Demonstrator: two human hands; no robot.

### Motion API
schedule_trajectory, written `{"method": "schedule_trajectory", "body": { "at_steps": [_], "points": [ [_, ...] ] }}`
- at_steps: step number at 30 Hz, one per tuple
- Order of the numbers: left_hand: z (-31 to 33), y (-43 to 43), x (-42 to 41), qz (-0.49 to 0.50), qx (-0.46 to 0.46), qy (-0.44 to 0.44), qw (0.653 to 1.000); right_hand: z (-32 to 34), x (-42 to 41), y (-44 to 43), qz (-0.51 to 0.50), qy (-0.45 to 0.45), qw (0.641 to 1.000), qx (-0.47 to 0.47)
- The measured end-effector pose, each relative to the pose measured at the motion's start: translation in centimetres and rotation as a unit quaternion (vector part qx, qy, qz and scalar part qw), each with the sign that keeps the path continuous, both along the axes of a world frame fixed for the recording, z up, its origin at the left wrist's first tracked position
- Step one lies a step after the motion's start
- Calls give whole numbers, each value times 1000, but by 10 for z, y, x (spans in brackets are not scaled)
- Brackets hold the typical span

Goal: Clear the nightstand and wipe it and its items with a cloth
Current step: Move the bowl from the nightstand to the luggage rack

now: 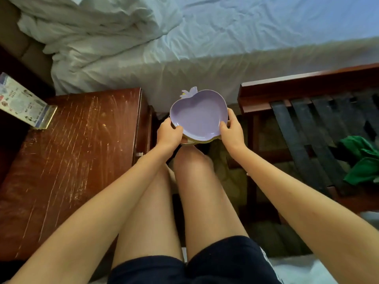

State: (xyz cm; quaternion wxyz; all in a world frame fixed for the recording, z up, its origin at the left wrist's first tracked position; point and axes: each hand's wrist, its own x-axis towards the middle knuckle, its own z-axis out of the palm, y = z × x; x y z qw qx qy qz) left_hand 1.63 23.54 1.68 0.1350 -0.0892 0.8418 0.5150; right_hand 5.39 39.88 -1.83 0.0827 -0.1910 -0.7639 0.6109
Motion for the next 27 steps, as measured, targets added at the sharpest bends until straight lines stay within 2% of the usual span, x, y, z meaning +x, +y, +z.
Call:
{"method": "schedule_trajectory", "body": {
  "at_steps": [8,13,21,27],
  "points": [
    [-10,95,9,-64,13,-24,998,-12,31,86,-75,-21,997,7],
    [-21,154,11,-98,22,-56,993,-25,46,132,-141,-39,989,-30],
    [-34,217,16,-127,95,-132,979,-38,51,179,-223,-72,969,-74],
    [-39,248,22,-164,113,-109,974,-48,47,213,-268,-79,954,-107]
  ]
}}
